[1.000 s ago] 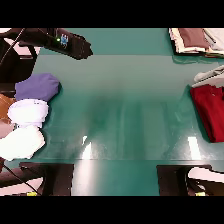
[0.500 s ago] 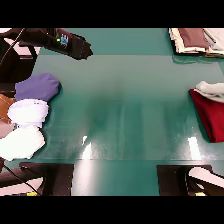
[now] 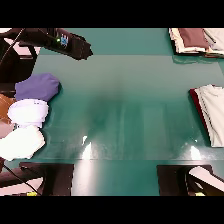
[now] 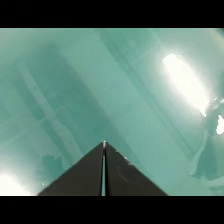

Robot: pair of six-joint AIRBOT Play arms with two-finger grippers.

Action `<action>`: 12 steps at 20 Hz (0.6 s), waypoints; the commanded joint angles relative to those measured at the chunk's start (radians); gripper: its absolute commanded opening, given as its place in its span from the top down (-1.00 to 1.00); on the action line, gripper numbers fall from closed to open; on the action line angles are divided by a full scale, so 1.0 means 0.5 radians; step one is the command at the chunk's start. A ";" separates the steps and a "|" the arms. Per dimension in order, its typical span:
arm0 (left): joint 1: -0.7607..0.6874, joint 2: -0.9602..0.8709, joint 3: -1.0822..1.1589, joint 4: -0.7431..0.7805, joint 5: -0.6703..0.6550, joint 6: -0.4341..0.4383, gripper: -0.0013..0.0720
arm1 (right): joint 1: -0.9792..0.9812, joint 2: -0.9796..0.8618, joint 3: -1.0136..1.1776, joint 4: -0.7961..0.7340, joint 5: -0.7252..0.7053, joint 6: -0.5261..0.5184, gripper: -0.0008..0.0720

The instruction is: Fold the shirts.

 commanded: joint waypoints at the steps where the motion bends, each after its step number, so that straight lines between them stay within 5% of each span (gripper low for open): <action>1: -0.002 -0.001 0.000 0.001 0.003 0.000 0.90 | 0.220 0.011 0.166 0.253 -0.039 -0.011 -0.85; 5: 0.000 0.002 0.000 0.014 -0.024 -0.002 0.90 | 0.839 0.011 0.441 0.275 -0.129 -0.013 -0.74; 8: 0.000 0.002 0.000 0.000 0.005 -0.002 0.90 | 1.275 0.011 0.548 0.264 -0.226 -0.037 -0.14; 10: 0.000 0.002 0.000 0.000 0.006 -0.002 0.90 | 1.520 0.011 0.588 0.263 -0.266 -0.138 0.69; 11: 0.000 0.002 0.000 0.000 0.005 -0.002 0.90 | 1.611 0.011 0.601 0.263 -0.278 -0.159 0.93; 12: 0.000 0.002 0.000 0.000 0.005 -0.002 0.90 | 1.691 0.011 0.604 0.265 -0.301 -0.159 0.93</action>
